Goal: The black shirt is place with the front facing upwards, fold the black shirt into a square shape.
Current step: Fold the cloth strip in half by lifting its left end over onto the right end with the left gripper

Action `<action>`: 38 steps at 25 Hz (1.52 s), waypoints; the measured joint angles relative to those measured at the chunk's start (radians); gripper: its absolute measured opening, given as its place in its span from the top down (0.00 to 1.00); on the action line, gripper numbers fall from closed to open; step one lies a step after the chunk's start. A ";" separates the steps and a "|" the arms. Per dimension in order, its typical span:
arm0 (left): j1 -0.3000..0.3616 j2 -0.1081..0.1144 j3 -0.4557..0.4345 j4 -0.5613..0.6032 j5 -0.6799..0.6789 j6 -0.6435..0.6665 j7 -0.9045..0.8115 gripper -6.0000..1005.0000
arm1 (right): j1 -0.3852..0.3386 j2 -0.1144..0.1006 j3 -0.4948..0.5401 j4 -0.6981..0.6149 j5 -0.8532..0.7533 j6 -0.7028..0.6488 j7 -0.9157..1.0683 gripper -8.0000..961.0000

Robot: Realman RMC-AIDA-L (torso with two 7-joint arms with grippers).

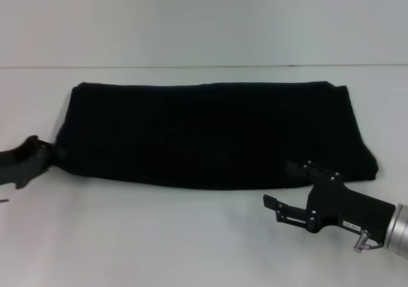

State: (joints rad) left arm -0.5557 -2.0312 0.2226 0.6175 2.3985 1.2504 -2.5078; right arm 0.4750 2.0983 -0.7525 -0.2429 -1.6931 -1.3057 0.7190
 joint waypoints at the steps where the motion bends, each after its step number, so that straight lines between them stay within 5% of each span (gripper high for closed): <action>1: 0.002 0.004 -0.014 0.008 0.000 0.000 0.003 0.95 | 0.000 0.000 0.000 0.002 0.000 0.000 -0.001 0.08; 15: -0.003 0.047 -0.125 0.059 -0.025 -0.026 0.060 0.95 | -0.008 0.000 0.015 0.028 0.006 0.011 0.002 0.08; 23: -0.067 0.043 -0.071 0.029 -0.243 0.108 0.096 0.96 | -0.058 -0.006 0.066 0.049 0.006 0.020 0.004 0.08; 27: -0.139 0.014 0.043 0.017 -0.365 0.132 0.112 0.96 | -0.089 -0.006 0.080 0.050 0.006 0.013 0.005 0.08; 34: -0.278 -0.117 0.322 -0.021 -0.448 0.070 0.174 0.96 | -0.151 -0.006 0.109 0.050 0.006 -0.035 0.007 0.08; 38: -0.330 -0.141 0.510 -0.217 -0.540 -0.043 0.278 0.95 | -0.183 -0.008 0.130 0.044 0.006 -0.056 0.007 0.08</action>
State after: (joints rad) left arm -0.8855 -2.1723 0.7322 0.4003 1.8587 1.2077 -2.2298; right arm 0.2921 2.0905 -0.6223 -0.1986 -1.6874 -1.3618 0.7258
